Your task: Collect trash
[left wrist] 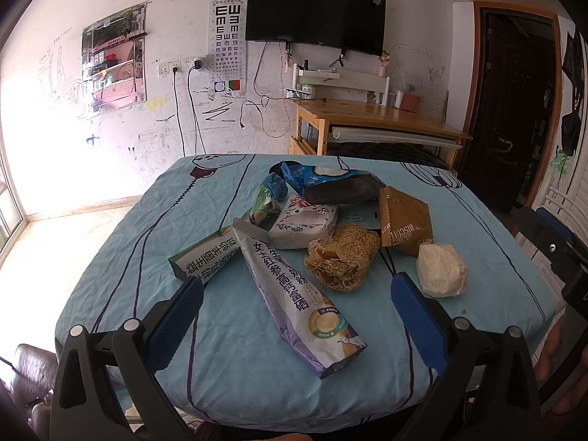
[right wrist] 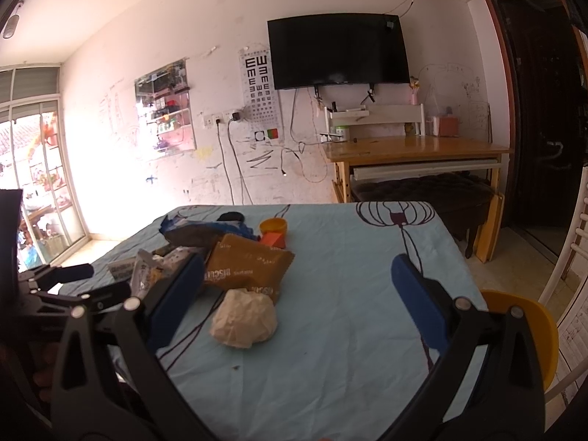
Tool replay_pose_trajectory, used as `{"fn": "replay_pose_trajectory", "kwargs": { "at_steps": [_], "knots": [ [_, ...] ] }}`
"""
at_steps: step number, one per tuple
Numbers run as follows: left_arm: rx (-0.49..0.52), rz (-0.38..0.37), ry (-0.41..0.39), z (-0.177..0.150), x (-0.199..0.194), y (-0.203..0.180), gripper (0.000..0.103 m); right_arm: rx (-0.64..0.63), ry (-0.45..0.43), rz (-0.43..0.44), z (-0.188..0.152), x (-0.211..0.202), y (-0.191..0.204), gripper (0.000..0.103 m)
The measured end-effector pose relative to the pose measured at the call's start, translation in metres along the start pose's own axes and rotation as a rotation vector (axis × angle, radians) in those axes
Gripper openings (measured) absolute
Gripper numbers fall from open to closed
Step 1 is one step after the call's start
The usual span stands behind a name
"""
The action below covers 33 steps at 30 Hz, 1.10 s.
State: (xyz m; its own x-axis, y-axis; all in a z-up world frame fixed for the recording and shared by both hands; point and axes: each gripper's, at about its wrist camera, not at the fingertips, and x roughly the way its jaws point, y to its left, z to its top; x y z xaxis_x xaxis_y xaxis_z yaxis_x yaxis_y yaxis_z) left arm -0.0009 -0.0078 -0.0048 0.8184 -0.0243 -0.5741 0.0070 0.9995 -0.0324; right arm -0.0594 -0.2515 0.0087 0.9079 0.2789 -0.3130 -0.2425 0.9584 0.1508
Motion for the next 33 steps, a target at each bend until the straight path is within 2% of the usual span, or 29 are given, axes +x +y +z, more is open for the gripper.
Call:
{"fn": "replay_pose_trajectory", "kwargs": {
  "at_steps": [10, 12, 14, 16, 20, 24, 27, 29, 31, 33],
  "knots": [
    [-0.002, -0.005, 0.003, 0.0, 0.0, 0.0, 0.097, 0.0, 0.012, 0.005, 0.0, 0.002, 0.001, 0.098],
    [-0.01, -0.045, 0.031, 0.001, 0.004, 0.003, 0.097, -0.002, 0.031, 0.018, 0.0, 0.005, 0.003, 0.098],
    [-0.051, -0.123, 0.075, 0.005, 0.01, 0.011, 0.097, 0.0, 0.052, 0.036, 0.0, 0.008, 0.005, 0.098],
    [-0.081, -0.149, 0.097, 0.009, 0.016, 0.022, 0.097, 0.004, 0.075, 0.065, 0.0, 0.012, 0.007, 0.098],
    [-0.057, -0.092, 0.107, 0.02, 0.027, 0.038, 0.097, 0.016, 0.129, 0.101, -0.002, 0.022, 0.01, 0.098],
    [-0.033, -0.002, 0.14, 0.029, 0.042, 0.057, 0.097, 0.031, 0.201, 0.136, -0.006, 0.036, 0.014, 0.098],
    [-0.049, 0.059, 0.144, 0.036, 0.046, 0.074, 0.097, 0.028, 0.243, 0.149, -0.008, 0.045, 0.019, 0.098],
    [-0.067, 0.071, 0.152, 0.038, 0.044, 0.083, 0.097, 0.015, 0.261, 0.141, -0.009, 0.049, 0.022, 0.098],
    [-0.092, 0.017, 0.176, 0.037, 0.041, 0.088, 0.097, 0.004, 0.285, 0.132, -0.01, 0.054, 0.025, 0.098],
    [-0.115, -0.071, 0.2, 0.035, 0.038, 0.086, 0.097, -0.002, 0.304, 0.13, -0.011, 0.058, 0.027, 0.098]
  ]
}}
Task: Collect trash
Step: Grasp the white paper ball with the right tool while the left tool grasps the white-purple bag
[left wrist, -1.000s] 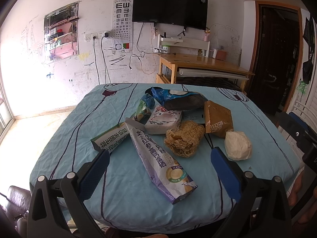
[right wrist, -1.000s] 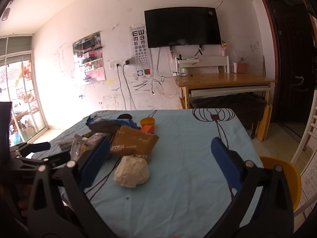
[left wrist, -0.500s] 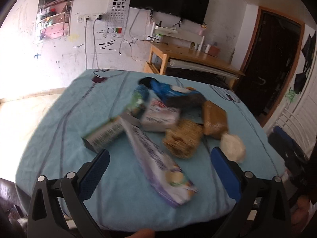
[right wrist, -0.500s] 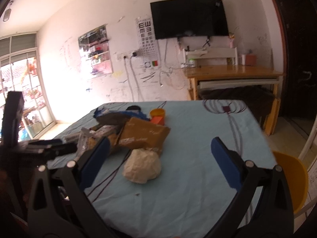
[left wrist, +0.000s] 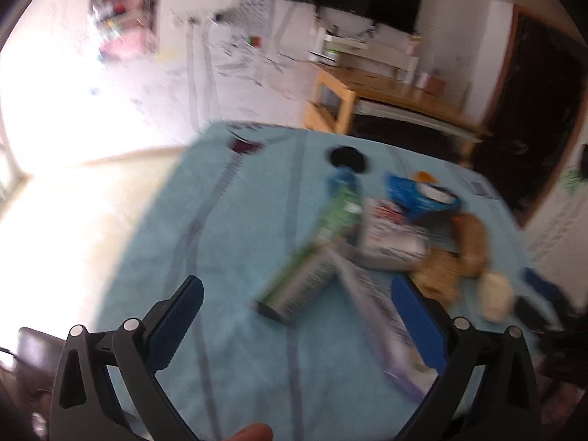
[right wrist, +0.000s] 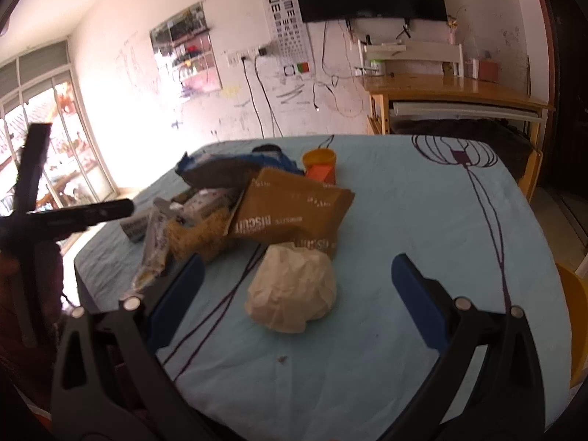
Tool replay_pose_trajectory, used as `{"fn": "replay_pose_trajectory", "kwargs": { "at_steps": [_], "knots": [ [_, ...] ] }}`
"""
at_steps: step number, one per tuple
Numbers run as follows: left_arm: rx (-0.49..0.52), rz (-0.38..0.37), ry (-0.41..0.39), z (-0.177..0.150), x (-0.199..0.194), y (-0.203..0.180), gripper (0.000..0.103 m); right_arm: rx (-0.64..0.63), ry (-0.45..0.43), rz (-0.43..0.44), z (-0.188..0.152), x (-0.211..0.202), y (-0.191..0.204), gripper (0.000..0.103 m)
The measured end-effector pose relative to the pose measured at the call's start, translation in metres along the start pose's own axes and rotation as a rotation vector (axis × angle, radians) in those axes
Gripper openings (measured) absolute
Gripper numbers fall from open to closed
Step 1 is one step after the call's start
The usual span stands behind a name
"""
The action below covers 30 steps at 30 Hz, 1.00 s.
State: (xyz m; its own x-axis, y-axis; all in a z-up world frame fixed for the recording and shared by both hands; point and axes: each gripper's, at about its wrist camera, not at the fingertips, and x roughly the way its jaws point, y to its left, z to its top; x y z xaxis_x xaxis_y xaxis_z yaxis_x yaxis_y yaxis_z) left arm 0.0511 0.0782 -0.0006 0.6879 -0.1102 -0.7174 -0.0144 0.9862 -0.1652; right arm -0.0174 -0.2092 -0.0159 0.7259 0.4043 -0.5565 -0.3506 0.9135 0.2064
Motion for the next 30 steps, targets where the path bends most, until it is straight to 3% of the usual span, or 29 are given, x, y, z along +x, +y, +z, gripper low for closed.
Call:
{"fn": "replay_pose_trajectory", "kwargs": {
  "at_steps": [2, 6, 8, 10, 14, 17, 21, 24, 27, 30],
  "knots": [
    [0.053, -0.051, 0.024, -0.005, -0.002, -0.014, 0.096, -0.009, 0.016, -0.005, 0.001, 0.005, 0.002, 0.098],
    [0.168, -0.024, 0.027, -0.016, 0.001, -0.045, 0.094, -0.046, 0.043, -0.019, 0.003, 0.015, 0.01, 0.097],
    [0.191, -0.023, 0.046, -0.021, 0.006, -0.053, 0.084, -0.049, 0.058, -0.032, 0.004, 0.02, 0.01, 0.097],
    [0.203, -0.026, 0.073, -0.024, 0.012, -0.059, 0.081, -0.051, 0.069, -0.045, 0.004, 0.024, 0.009, 0.096],
    [0.197, -0.044, 0.092, -0.026, 0.02, -0.065, 0.081, -0.051, 0.101, -0.072, 0.002, 0.032, 0.006, 0.067],
    [0.195, -0.057, 0.107, -0.025, 0.028, -0.071, 0.081, -0.05, 0.101, -0.027, 0.0, 0.032, 0.005, 0.056],
    [0.171, -0.08, 0.148, -0.024, 0.041, -0.075, 0.081, -0.05, 0.086, -0.023, -0.003, 0.03, 0.004, 0.054],
    [0.19, -0.045, 0.132, -0.027, 0.043, -0.079, 0.08, -0.024, 0.074, -0.022, -0.003, 0.028, -0.003, 0.054],
    [0.232, 0.009, 0.111, -0.033, 0.041, -0.085, 0.067, 0.011, 0.057, -0.004, -0.002, 0.023, -0.011, 0.054],
    [0.259, 0.026, 0.091, -0.041, 0.032, -0.085, 0.043, 0.023, 0.053, 0.0, 0.0, 0.023, -0.014, 0.054]
  ]
}}
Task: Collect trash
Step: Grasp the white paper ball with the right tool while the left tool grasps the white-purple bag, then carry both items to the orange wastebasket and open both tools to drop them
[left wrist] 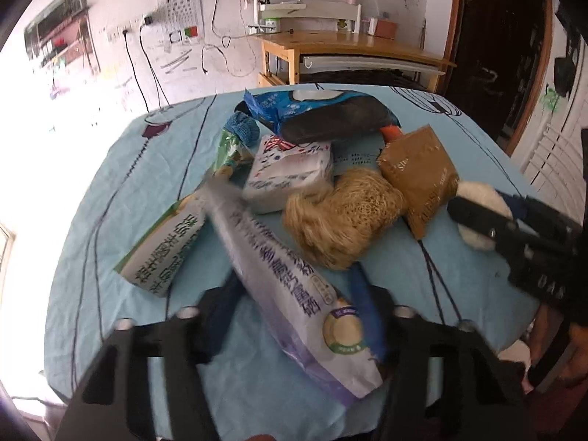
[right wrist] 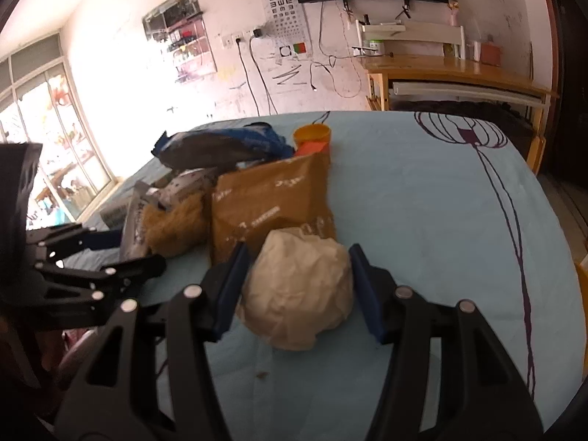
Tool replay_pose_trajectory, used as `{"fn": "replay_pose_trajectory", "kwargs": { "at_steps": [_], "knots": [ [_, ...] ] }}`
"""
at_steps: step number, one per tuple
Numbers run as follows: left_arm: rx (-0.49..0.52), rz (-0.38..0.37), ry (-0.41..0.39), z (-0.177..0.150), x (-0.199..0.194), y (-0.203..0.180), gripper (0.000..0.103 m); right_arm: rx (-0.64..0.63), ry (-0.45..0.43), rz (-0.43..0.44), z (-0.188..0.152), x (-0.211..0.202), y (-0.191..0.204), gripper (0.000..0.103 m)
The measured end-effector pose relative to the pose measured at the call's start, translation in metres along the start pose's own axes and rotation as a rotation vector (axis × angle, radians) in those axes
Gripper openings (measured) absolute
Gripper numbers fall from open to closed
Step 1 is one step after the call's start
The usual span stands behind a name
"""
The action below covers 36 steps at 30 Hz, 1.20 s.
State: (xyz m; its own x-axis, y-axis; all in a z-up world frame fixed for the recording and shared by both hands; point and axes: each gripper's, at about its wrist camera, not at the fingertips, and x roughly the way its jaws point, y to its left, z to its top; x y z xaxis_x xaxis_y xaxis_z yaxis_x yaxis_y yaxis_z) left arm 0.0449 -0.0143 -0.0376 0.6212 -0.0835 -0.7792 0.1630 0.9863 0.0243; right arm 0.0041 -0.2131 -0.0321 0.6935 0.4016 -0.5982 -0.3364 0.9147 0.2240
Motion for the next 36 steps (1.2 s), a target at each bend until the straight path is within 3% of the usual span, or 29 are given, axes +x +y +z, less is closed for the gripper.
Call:
{"fn": "replay_pose_trajectory", "kwargs": {
  "at_steps": [8, 15, 19, 22, 26, 36],
  "knots": [
    [0.021, -0.011, -0.016, -0.016, -0.023, 0.008, 0.029, 0.035, -0.044, -0.006, 0.003, -0.009, -0.008, 0.054],
    [-0.007, 0.014, -0.056, -0.009, -0.039, 0.023, 0.023, 0.047, -0.071, -0.009, 0.006, -0.015, -0.015, 0.054],
    [0.009, 0.021, -0.04, -0.008, -0.033, 0.023, 0.013, 0.045, -0.064, -0.004, 0.007, -0.013, -0.017, 0.054],
    [-0.004, 0.012, -0.029, -0.007, -0.029, 0.027, 0.012, 0.045, -0.062, -0.003, 0.006, -0.012, -0.017, 0.054],
    [0.002, 0.022, -0.025, -0.005, -0.026, 0.025, 0.005, 0.048, -0.067, 0.003, 0.006, -0.012, -0.017, 0.054],
    [-0.062, -0.016, -0.097, 0.0, -0.044, 0.033, 0.002, 0.065, -0.119, -0.026, 0.008, -0.024, -0.024, 0.054]
  ]
}}
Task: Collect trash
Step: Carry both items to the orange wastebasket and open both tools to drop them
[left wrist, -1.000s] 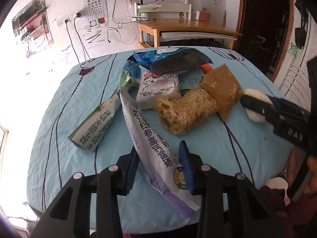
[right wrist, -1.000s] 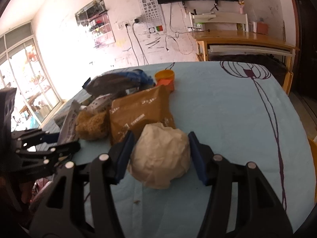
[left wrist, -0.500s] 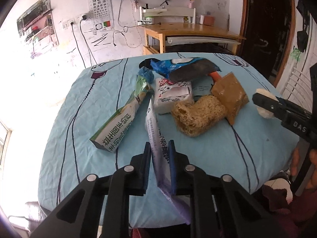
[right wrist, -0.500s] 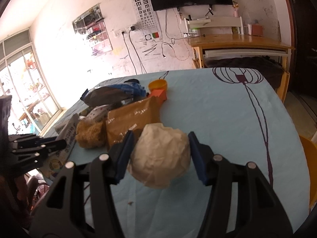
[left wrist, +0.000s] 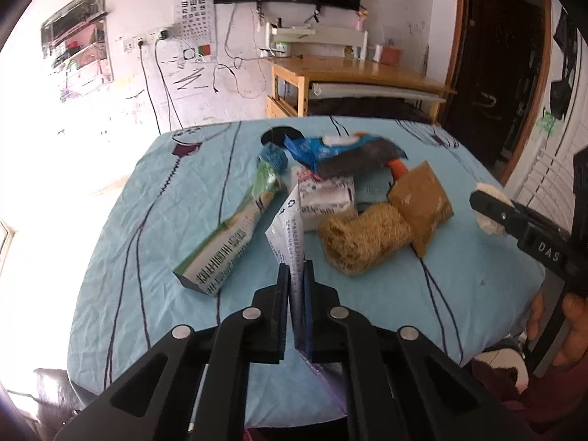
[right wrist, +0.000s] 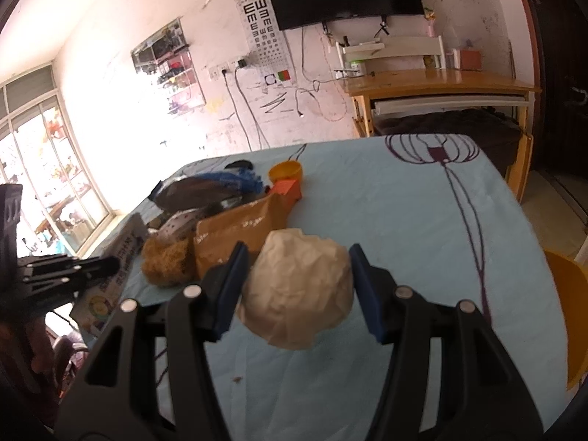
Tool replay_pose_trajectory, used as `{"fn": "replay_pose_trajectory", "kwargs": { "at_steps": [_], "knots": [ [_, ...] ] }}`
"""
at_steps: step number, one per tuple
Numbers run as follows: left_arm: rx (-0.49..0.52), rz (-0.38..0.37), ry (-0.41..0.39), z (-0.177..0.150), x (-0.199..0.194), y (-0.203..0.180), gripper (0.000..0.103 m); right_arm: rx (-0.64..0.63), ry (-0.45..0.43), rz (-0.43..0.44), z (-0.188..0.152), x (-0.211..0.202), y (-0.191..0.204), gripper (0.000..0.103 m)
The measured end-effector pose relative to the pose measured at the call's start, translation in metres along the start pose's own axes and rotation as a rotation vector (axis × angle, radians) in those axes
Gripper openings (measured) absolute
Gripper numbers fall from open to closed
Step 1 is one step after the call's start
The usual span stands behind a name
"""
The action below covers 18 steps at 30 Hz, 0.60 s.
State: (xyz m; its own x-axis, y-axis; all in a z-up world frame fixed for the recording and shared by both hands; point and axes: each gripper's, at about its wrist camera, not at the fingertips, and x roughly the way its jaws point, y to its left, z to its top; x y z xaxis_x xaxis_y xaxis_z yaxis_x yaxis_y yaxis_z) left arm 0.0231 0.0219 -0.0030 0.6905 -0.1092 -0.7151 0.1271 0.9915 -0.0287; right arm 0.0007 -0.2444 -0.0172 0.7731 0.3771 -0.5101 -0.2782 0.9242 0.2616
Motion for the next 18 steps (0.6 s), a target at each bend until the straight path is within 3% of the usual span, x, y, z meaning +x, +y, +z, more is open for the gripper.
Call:
{"fn": "replay_pose_trajectory", "kwargs": {
  "at_steps": [7, 14, 18],
  "knots": [
    [0.017, -0.036, -0.118, 0.017, -0.039, -0.009, 0.002, 0.033, -0.04, -0.018, 0.008, -0.012, -0.019, 0.054],
    [0.123, -0.13, -0.198, 0.055, -0.057, -0.064, 0.002, 0.083, -0.094, -0.064, 0.018, -0.028, -0.049, 0.054],
    [0.159, -0.186, -0.229, 0.08, -0.053, -0.105, 0.002, 0.162, -0.155, -0.155, 0.025, -0.051, -0.095, 0.054]
  ]
}}
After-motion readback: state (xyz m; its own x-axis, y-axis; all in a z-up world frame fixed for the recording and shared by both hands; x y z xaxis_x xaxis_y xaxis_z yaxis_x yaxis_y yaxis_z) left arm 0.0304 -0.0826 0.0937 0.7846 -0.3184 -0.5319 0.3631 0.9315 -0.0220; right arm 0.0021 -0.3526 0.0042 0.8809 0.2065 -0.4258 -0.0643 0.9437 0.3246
